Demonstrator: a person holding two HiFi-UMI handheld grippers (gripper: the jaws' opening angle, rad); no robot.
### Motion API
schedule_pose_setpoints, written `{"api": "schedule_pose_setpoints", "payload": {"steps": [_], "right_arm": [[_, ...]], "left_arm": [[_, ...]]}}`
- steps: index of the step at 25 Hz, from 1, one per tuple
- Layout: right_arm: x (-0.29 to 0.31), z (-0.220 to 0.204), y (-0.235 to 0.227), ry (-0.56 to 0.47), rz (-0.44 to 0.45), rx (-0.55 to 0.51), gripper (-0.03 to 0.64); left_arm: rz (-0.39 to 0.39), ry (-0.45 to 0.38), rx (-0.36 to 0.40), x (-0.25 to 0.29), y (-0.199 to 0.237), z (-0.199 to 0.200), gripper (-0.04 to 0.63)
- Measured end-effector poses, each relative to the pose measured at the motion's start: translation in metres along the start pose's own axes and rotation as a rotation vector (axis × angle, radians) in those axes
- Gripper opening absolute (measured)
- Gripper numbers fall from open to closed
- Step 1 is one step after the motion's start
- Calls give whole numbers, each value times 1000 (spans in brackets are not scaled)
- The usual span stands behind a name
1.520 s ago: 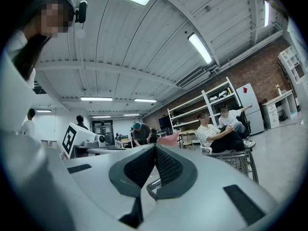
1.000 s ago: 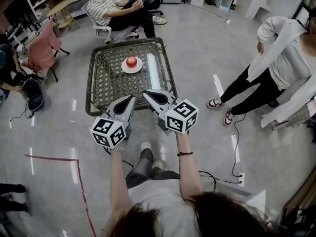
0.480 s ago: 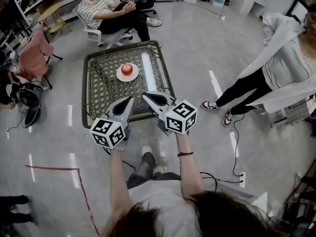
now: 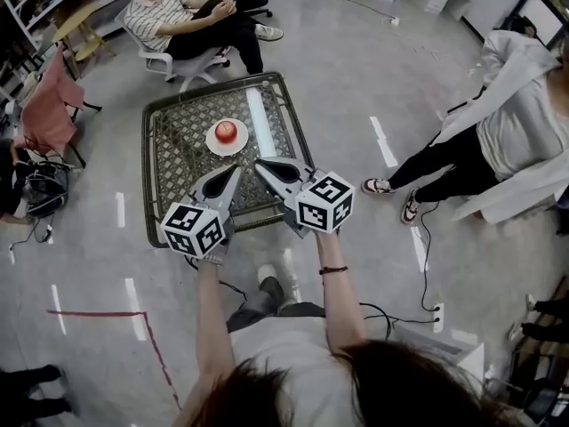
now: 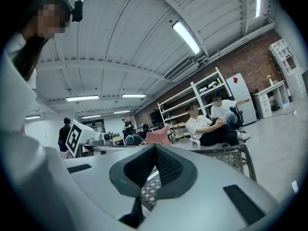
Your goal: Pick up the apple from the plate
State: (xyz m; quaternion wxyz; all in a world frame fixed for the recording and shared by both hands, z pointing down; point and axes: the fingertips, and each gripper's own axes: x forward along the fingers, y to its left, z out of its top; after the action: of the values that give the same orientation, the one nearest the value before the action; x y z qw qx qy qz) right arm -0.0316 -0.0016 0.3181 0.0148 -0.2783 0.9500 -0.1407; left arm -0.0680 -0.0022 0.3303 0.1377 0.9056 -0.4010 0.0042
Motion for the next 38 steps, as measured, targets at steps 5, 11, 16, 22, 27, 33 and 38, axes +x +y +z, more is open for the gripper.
{"api": "schedule_pose_setpoints", "payload": {"steps": [5, 11, 16, 22, 27, 33, 38], "right_arm": [[17, 4, -13, -2, -16, -6, 9], [27, -1, -29, 4, -21, 7, 9], [40, -2, -33, 24, -11, 25, 9], [50, -5, -50, 44, 21, 40, 9], [66, -1, -75, 76, 61, 50, 9], [85, 0, -97, 109, 110, 60, 9], [91, -5, -112, 136, 135, 71, 9]], "left_arm": [[-14, -1, -2, 12, 21, 5, 11], [-13, 2, -5, 24, 34, 5, 11], [9, 8, -26, 21, 47, 4, 11], [50, 6, -53, 32, 60, 0, 11], [98, 10, -67, 53, 79, 0, 11], [165, 5, -82, 71, 100, 1, 11], [207, 15, -99, 83, 106, -6, 11]]}}
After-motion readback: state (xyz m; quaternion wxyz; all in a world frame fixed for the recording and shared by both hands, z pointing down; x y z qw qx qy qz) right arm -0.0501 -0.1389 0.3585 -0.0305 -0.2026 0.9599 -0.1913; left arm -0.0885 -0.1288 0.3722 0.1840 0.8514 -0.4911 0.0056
